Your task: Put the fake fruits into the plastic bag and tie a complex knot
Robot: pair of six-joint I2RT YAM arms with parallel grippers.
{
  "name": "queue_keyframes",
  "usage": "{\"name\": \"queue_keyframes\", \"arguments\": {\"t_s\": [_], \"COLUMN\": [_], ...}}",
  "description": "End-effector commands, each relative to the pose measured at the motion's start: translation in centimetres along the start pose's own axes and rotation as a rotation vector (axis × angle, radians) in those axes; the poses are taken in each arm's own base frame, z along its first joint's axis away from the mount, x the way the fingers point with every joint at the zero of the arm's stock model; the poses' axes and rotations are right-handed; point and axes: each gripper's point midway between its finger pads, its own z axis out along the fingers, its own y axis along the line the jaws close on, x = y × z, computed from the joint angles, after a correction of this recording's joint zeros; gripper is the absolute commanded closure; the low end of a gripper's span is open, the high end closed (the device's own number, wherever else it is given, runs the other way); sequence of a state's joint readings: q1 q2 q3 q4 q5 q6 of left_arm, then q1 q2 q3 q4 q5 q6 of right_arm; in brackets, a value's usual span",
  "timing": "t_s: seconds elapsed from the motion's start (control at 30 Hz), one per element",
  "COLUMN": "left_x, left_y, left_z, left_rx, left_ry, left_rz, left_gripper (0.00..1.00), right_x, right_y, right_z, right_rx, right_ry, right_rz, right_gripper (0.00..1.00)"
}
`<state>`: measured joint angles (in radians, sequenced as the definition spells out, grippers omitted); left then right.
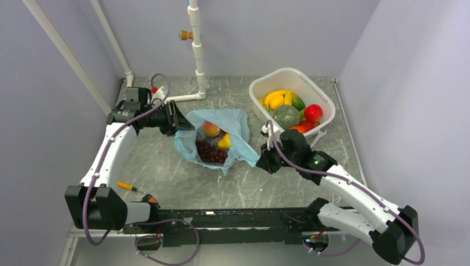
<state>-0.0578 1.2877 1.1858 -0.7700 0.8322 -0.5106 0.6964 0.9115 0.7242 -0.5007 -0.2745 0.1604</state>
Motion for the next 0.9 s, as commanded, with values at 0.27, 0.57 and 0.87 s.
{"name": "queue_keyframes", "arguments": {"t_s": [0.27, 0.57, 0.87], "left_x": [2.3, 3.0, 4.1], "left_y": [-0.2, 0.3, -3.6], "left_z": [-7.1, -5.9, -5.0], "left_rx": [-0.080, -0.002, 0.194], "left_ry": [-0.214, -0.290, -0.214], "left_rz": [0.544, 0.632, 0.719], "left_gripper": [0.00, 0.10, 1.00], "right_x": [-8.7, -10.3, -14.6], "right_y": [2.7, 3.1, 2.8], "right_z": [-1.9, -2.1, -4.4], "right_rx": [-0.119, -0.142, -0.140], "right_ry": [-0.236, -0.260, -0.360], "right_rz": [0.000, -0.021, -0.088], "right_gripper": [1.00, 1.00, 1.00]}}
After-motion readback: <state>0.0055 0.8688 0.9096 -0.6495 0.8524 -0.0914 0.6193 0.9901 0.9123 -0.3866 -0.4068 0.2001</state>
